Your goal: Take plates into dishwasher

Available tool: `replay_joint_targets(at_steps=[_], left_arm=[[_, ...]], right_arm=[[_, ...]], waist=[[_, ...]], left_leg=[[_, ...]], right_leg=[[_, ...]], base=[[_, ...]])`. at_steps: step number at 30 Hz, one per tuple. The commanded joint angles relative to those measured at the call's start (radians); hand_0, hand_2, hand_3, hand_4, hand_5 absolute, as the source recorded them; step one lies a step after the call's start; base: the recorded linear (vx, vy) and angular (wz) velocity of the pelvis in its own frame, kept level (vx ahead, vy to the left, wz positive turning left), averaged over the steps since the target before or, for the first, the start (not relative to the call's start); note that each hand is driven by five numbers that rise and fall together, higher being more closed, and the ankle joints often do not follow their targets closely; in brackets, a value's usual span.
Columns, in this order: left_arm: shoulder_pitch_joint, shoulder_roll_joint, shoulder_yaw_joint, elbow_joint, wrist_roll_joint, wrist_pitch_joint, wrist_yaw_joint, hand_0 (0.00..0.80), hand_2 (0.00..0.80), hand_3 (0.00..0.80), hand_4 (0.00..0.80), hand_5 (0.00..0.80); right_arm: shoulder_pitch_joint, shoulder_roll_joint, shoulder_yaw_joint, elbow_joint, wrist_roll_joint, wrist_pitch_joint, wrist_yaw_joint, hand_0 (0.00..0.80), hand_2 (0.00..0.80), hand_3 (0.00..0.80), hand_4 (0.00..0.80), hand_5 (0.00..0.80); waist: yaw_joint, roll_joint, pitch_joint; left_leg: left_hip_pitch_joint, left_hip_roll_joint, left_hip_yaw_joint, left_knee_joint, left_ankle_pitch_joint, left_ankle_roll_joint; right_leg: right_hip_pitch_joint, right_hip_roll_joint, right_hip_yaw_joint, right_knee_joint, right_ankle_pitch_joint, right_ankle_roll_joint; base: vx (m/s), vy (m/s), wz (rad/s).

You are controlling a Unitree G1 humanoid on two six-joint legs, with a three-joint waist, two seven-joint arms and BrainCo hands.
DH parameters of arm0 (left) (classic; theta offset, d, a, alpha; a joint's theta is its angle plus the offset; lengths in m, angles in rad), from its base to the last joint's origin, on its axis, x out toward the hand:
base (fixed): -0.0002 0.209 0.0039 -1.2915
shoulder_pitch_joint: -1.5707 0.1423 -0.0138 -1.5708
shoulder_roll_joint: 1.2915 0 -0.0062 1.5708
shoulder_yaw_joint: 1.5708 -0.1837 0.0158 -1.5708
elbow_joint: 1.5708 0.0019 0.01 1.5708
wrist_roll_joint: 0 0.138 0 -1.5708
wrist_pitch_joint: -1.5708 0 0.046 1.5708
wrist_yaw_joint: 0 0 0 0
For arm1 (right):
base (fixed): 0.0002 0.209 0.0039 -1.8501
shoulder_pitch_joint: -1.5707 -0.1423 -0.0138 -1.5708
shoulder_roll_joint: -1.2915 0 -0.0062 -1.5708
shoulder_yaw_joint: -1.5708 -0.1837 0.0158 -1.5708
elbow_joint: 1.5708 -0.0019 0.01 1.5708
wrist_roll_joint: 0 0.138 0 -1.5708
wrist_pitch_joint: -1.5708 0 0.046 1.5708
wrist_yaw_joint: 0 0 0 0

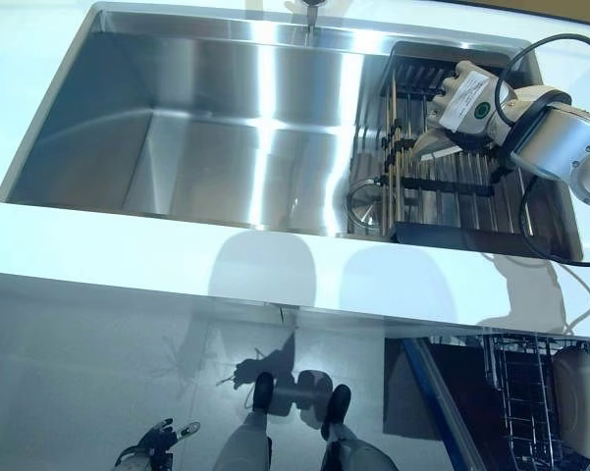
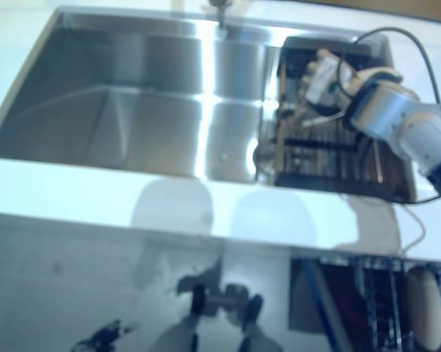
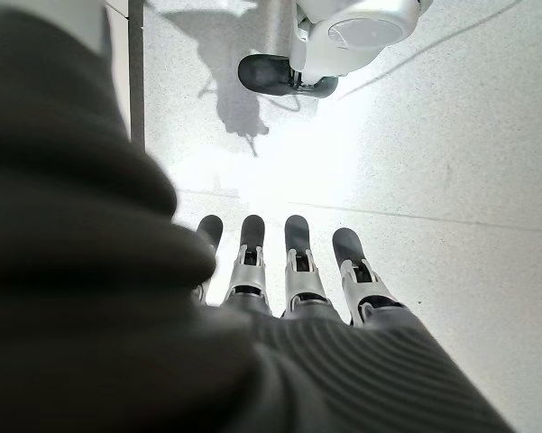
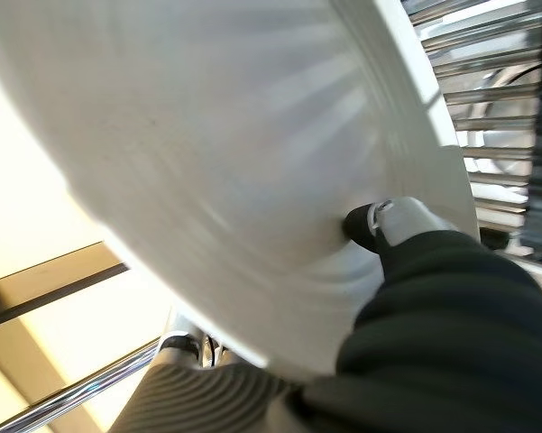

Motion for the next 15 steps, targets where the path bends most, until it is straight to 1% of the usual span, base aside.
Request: replay_joint_targets(at_steps=[1, 5, 10, 15], left_arm=[[0.059, 0.031, -0.005, 0.01, -0.004, -0.014, 0.022, 0.0, 0.0, 0.0, 0.0, 0.0], [0.064, 0.016, -0.006, 0.029, 0.01, -0.027, 0.03, 0.0, 0.0, 0.0, 0.0, 0.0], [0.068, 0.008, -0.009, 0.054, 0.023, -0.041, 0.037, 0.0, 0.0, 0.0, 0.0, 0.0], [0.074, -0.004, -0.003, 0.08, 0.04, -0.046, 0.042, 0.0, 0.0, 0.0, 0.0, 0.0]], right_arm=[[-0.091, -0.066, -0.003, 0.016, 0.071, 0.127, -0.062, 0.8, 0.8, 0.8, 0.8, 0.8], [-0.119, -0.087, -0.008, 0.009, 0.152, 0.201, -0.115, 0.8, 0.8, 0.8, 0.8, 0.8], [-0.156, -0.121, -0.027, 0.009, 0.301, 0.317, -0.187, 0.8, 0.8, 0.8, 0.8, 0.8], [-0.164, -0.164, -0.049, 0.004, 0.409, 0.403, -0.194, 0.8, 0.8, 0.8, 0.8, 0.8]], waist=[[0.008, -0.036, -0.069], [-0.003, -0.047, -0.099], [-0.019, -0.058, -0.153], [-0.038, -0.068, -0.208]], left_leg=[[-0.007, -0.017, 0.023, -0.006, -0.078, 0.033], [0.015, -0.014, 0.032, -0.006, -0.086, 0.031], [0.053, -0.009, 0.047, -0.006, -0.103, 0.029], [0.096, -0.003, 0.068, -0.006, -0.122, 0.032]], right_leg=[[0.043, 0.015, 0.024, -0.001, -0.086, 0.058], [0.06, 0.017, 0.036, -0.001, -0.089, 0.062], [0.088, 0.019, 0.055, -0.001, -0.097, 0.068], [0.117, 0.021, 0.077, -0.001, -0.104, 0.072]], base=[[0.0, 0.0, 0.0], [-0.007, 0.002, -0.04], [-0.008, 0.009, -0.09], [0.009, 0.012, -0.09]])
